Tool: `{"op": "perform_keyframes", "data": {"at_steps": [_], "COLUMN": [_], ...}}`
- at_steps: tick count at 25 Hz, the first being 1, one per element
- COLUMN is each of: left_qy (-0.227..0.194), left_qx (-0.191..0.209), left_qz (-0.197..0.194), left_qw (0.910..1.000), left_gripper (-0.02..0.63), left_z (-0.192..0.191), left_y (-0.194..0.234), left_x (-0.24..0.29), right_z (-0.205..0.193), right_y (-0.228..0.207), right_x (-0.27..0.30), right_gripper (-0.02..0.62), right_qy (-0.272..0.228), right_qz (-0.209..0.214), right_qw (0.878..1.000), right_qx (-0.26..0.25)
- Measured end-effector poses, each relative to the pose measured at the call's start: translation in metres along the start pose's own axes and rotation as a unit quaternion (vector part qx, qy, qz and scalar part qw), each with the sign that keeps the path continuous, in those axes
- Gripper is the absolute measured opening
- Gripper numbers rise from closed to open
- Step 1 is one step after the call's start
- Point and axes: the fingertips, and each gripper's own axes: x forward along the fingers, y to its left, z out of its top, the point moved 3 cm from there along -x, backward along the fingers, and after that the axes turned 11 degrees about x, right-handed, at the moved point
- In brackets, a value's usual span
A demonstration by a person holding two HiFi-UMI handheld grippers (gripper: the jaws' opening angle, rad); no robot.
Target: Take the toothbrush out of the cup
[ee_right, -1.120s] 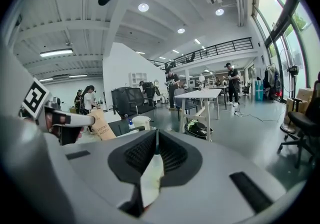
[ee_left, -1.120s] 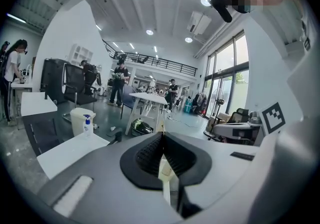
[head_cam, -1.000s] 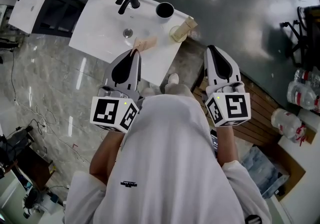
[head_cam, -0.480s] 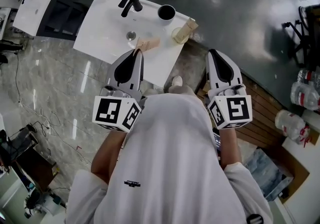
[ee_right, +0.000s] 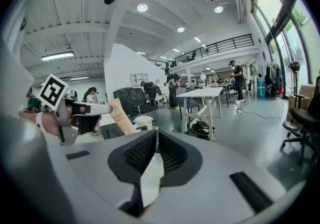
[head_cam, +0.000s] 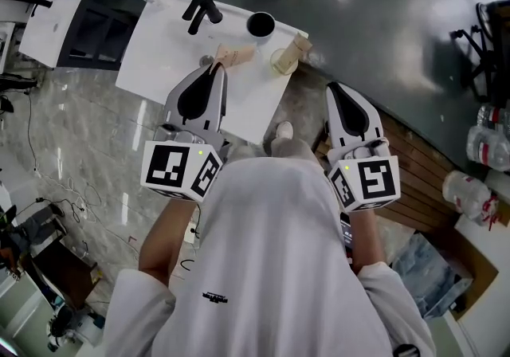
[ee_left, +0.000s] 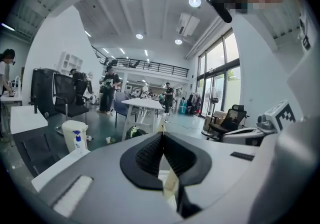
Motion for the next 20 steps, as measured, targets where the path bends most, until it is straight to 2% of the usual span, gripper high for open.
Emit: {"op": "perform_keyframes", "data": {"at_steps": [7,20], "left_qy": [0.002,0.014], "left_qx": [0.005,-0.017], "left_qz": [-0.005,-0.011], "left_qw": [1.0000,0.9997], "left_gripper": [0.005,0.005], "left_z": [0.004,-0.018], "left_y": [0.009,0.029], "left_x": [0.033,0.093], "right_z": [0.007,-0.003], "right_y": [-0.008,-0.020], "right_x": [0.008,0.043], "right_gripper": [0.017,0.017], "right_qy": [0.003,0.027], "right_qz": [-0.006,-0.009], "right_qw": [1.000,0.999], "right_qx": [0.008,0.020]}}
